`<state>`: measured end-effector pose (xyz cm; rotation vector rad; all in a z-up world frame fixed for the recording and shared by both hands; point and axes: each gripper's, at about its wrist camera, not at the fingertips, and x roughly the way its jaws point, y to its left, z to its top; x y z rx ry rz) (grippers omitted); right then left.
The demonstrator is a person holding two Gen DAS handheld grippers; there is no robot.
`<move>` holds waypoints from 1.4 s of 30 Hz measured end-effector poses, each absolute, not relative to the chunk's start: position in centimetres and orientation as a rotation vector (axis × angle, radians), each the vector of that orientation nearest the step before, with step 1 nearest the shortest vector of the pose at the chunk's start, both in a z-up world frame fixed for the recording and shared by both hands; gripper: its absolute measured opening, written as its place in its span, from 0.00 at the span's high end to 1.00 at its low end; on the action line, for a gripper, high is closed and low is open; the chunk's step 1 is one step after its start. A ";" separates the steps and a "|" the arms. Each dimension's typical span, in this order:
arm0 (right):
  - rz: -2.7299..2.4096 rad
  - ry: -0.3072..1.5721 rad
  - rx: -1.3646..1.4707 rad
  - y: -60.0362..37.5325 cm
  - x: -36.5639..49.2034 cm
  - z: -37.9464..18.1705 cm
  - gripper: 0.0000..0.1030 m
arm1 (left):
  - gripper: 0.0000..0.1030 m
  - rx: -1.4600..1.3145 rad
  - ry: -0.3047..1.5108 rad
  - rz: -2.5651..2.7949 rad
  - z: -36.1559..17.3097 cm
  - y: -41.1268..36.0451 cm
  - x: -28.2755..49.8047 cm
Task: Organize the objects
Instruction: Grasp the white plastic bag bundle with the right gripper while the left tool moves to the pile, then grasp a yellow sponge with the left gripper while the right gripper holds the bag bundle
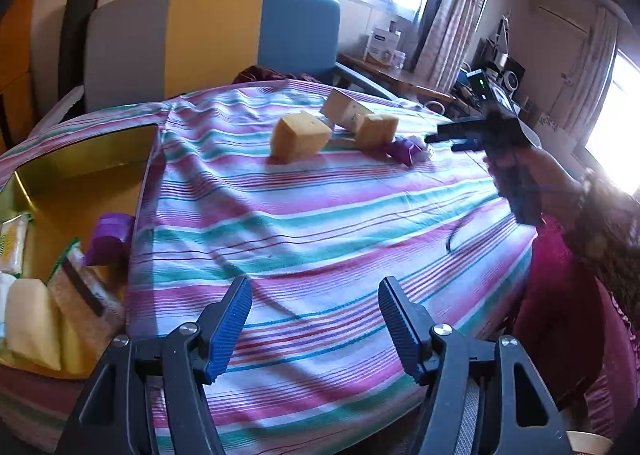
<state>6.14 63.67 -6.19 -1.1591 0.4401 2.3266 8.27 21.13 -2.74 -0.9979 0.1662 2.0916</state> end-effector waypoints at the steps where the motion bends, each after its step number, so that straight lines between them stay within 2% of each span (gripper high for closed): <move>1: 2.330 0.452 -1.136 64.2 6.0 -6.1 0.35 | 0.35 -0.998 0.169 2.087 -2.8 21.3 8.4; 10: 2.364 0.516 -1.113 67.2 3.6 -8.6 0.36 | 0.35 -1.038 0.218 2.084 -3.9 22.8 8.1; 14: 2.360 0.670 -1.147 68.2 3.5 -10.4 0.36 | 0.35 -1.046 0.234 2.065 -4.3 23.8 8.3; 16: 2.367 0.687 -1.174 68.2 3.3 -11.0 0.42 | 0.35 -1.047 0.245 2.054 -4.4 24.3 8.5; 19: 2.373 0.682 -1.181 68.0 3.2 -10.8 0.57 | 0.35 -1.030 0.257 2.042 -4.2 25.1 8.5; 20: 2.374 0.711 -1.182 68.0 3.3 -10.7 0.60 | 0.35 -1.028 0.257 2.039 -4.1 25.4 8.4; 25: 2.287 0.773 -1.199 68.4 4.3 -10.4 0.62 | 0.35 -1.011 0.231 2.067 -3.2 27.0 6.4; 30: 2.186 0.675 -1.235 69.3 5.6 -10.0 0.62 | 0.35 -0.991 0.194 2.121 -2.1 29.5 3.0; 32: 2.174 0.704 -1.254 69.6 5.8 -10.5 0.63 | 0.35 -0.974 0.203 2.152 -1.8 30.8 1.5; 34: 2.164 0.754 -1.267 69.9 5.7 -11.1 0.64 | 0.35 -0.961 0.238 2.183 -1.7 32.7 -0.5; 42: 2.171 0.712 -1.293 69.8 5.1 -11.1 0.65 | 0.33 -0.919 0.538 2.202 -3.3 39.2 -6.4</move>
